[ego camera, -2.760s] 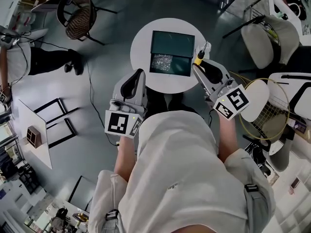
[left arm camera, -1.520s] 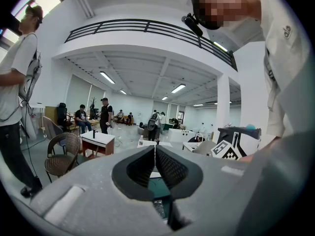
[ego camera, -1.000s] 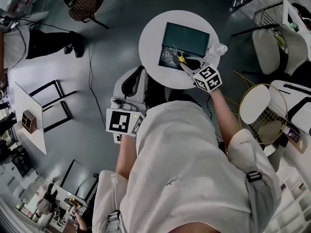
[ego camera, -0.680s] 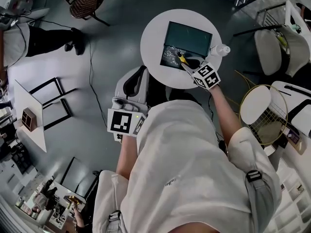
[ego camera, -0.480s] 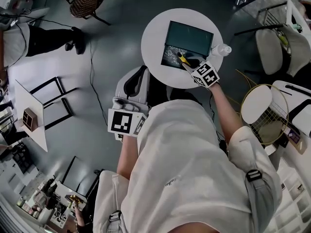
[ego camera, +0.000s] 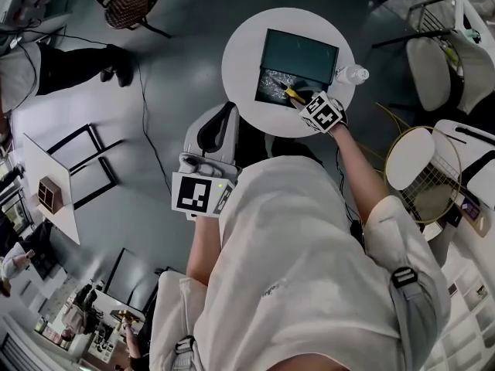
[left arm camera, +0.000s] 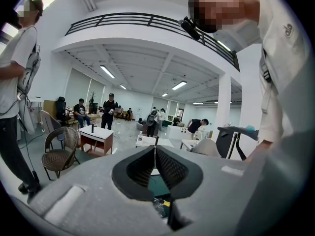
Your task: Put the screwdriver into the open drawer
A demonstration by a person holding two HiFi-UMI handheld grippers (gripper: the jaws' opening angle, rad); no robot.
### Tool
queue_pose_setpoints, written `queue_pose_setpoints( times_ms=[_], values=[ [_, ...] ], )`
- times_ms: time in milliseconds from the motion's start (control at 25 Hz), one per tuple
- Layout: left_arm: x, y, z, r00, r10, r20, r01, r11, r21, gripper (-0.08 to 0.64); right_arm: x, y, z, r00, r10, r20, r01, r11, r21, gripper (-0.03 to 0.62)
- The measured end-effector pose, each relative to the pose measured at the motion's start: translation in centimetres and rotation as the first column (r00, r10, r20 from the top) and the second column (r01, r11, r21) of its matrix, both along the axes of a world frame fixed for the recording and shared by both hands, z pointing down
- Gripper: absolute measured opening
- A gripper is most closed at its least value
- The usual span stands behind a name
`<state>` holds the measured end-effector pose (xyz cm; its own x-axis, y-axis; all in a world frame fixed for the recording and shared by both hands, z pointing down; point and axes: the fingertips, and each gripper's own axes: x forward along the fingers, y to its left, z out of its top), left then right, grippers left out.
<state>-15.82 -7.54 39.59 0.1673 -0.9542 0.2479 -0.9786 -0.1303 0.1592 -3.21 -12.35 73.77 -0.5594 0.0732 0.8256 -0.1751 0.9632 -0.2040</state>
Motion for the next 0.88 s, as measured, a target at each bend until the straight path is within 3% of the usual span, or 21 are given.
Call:
queue_pose_setpoints(
  times_ms=[240, 880],
  values=[
    [0.0, -0.3, 0.0, 1.000, 0.003, 0.003, -0.003, 1.000, -0.005, 0.017, 0.6, -0.3, 1.9, 0.995, -0.025, -0.101, 0.027, 0.999, 0.021, 0.078],
    [-1.1, -0.8, 0.4, 1.000, 0.018, 0.005, -0.018, 1.000, -0.023, 0.016, 0.3, -0.9, 4.7, 0.981, -0.004, -0.192, 0.005, 1.000, 0.007, 0.080]
  ],
)
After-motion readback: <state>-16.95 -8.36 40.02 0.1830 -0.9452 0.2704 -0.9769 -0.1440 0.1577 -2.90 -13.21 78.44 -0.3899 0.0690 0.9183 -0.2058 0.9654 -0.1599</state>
